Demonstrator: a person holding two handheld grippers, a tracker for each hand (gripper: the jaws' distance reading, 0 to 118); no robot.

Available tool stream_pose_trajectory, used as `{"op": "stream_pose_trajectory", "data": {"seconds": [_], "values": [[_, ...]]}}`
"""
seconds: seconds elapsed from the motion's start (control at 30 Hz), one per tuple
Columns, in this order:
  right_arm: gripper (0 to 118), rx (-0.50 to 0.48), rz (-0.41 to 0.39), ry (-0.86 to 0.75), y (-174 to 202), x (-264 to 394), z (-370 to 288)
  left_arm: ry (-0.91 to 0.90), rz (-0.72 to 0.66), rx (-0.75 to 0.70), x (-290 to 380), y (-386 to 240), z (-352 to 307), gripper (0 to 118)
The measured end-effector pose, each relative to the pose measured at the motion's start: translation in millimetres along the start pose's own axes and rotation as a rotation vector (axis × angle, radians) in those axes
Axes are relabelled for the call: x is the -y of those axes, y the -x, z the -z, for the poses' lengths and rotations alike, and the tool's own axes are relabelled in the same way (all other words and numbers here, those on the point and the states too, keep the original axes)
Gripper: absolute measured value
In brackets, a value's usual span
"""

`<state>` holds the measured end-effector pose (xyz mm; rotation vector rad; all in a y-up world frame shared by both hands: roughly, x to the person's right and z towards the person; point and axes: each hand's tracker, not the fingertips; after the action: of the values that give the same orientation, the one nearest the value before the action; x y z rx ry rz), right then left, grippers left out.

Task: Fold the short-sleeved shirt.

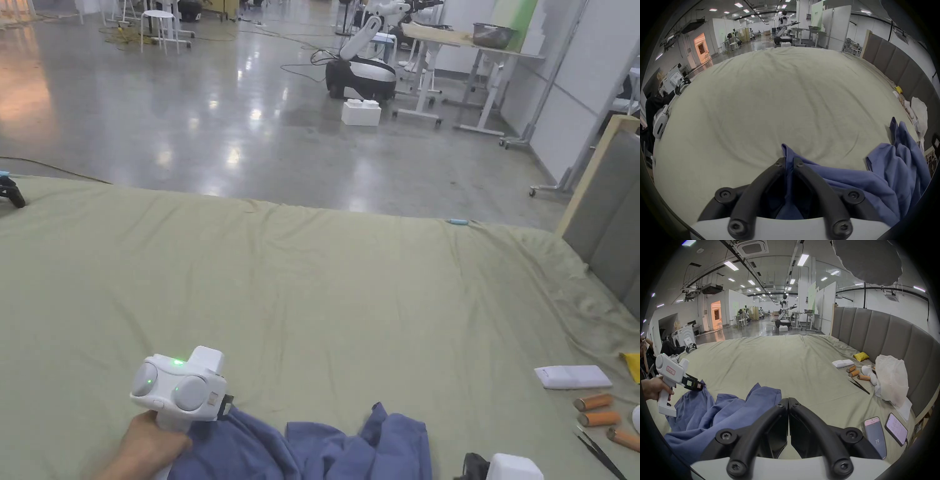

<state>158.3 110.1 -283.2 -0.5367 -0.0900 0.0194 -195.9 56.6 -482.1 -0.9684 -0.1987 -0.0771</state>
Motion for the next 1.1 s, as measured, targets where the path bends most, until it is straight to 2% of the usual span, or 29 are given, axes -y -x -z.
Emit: {"op": "stream_pose_trajectory", "data": {"seconds": [0.1, 0.17, 0.2, 0.23, 0.3, 0.33, 0.47, 0.5, 0.57, 0.63, 0.8, 1.1], "values": [[2, -0.045, -0.017, 0.064, -2.7, -16.3, 23.8, -0.031, -0.053, 0.048, -0.1, 15.4, -25.7, 1], [3, -0.060, 0.003, 0.097, -4.6, -29.8, 43.7, -0.104, -0.071, 0.061, 4.5, 21.6, -53.1, 1], [10, -0.069, -0.005, 0.150, -4.4, -36.5, 55.3, -0.124, -0.071, 0.069, 6.6, 23.8, -63.5, 1], [22, -0.079, 0.000, 0.184, -4.1, -44.7, 70.3, -0.159, -0.074, 0.076, 10.8, 26.1, -77.0, 1], [57, -0.119, 0.006, 0.266, -2.2, -52.5, 101.0, -0.207, -0.087, 0.073, 20.9, 31.6, -98.6, 1], [57, -0.132, 0.018, 0.297, -0.1, -54.2, 115.1, -0.222, -0.093, 0.067, 26.8, 33.2, -107.2, 1], [54, -0.178, -0.004, 0.457, 8.9, -45.1, 164.5, -0.255, -0.100, 0.046, 52.7, 34.9, -135.2, 1], [42, -0.189, -0.001, 0.510, 9.8, -39.8, 174.4, -0.267, -0.114, 0.041, 58.7, 36.3, -138.6, 1], [6, -0.202, 0.020, 0.555, 9.2, -29.6, 180.7, -0.264, -0.128, 0.031, 67.1, 39.0, -141.7, 1], [5, -0.203, 0.011, 0.512, 7.9, -28.8, 173.5, -0.269, -0.136, 0.024, 73.5, 42.9, -144.9, 1], [3, -0.206, -0.113, 0.370, 8.3, -55.2, 129.7, -0.312, -0.126, 0.011, 69.6, 50.8, -165.6, 1], [3, -0.143, -0.064, 0.073, -39.9, -132.2, 7.1, -0.519, -0.128, -0.050, 54.7, 86.7, -268.3, 1]]}}
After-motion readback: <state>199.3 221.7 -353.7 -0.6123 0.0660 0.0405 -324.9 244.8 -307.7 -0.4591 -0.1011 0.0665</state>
